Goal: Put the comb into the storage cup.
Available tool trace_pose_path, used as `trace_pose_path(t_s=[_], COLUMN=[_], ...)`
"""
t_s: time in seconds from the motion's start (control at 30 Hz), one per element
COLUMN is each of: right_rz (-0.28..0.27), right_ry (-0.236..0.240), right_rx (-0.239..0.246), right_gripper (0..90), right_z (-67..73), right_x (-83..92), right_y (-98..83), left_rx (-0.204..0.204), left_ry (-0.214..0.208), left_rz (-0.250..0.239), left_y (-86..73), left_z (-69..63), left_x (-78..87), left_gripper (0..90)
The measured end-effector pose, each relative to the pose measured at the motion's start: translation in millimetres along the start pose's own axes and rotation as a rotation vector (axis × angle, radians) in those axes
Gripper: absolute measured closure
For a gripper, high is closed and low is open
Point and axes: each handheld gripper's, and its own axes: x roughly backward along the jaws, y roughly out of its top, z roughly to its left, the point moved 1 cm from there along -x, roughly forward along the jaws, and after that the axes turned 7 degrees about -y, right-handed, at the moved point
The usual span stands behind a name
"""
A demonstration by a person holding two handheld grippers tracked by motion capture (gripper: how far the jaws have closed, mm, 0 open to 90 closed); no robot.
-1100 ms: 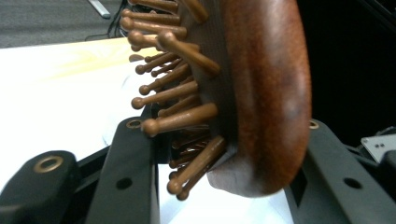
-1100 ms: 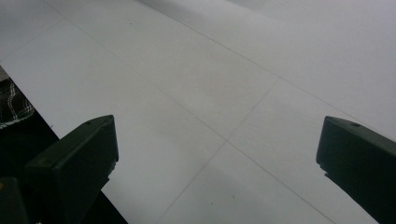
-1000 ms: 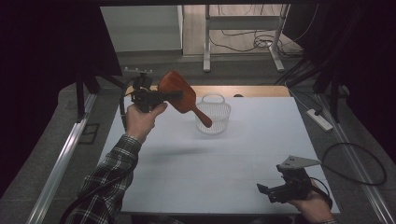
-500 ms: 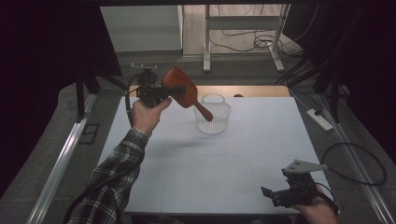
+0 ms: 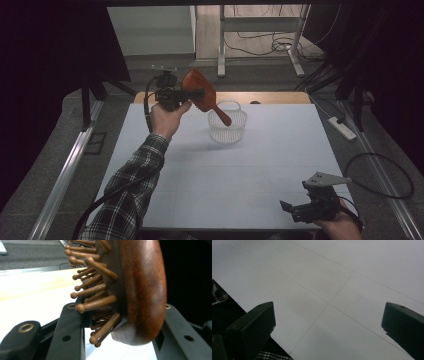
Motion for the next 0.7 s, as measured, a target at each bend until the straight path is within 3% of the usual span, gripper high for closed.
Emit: trace_pose_path(t_s=[0.37,0.7], right_rz=[0.01,0.014], right_ry=[0.002,0.002], right_rx=[0.013,0.019], right_gripper=[0.0,0.0], right_z=[1.1,1.4], right_x=[-1.1,-1.4], right_y=[0.1,0.0], left_rx=[0.015,0.033], left_ry=[0.035,0.039], left_rz=[-0.011,-0.008], left_y=[-2.3,-7.6], left_z=[3.6,5.6], left_x=[-19.2,-36.9], left_gripper=[60.3,60.2])
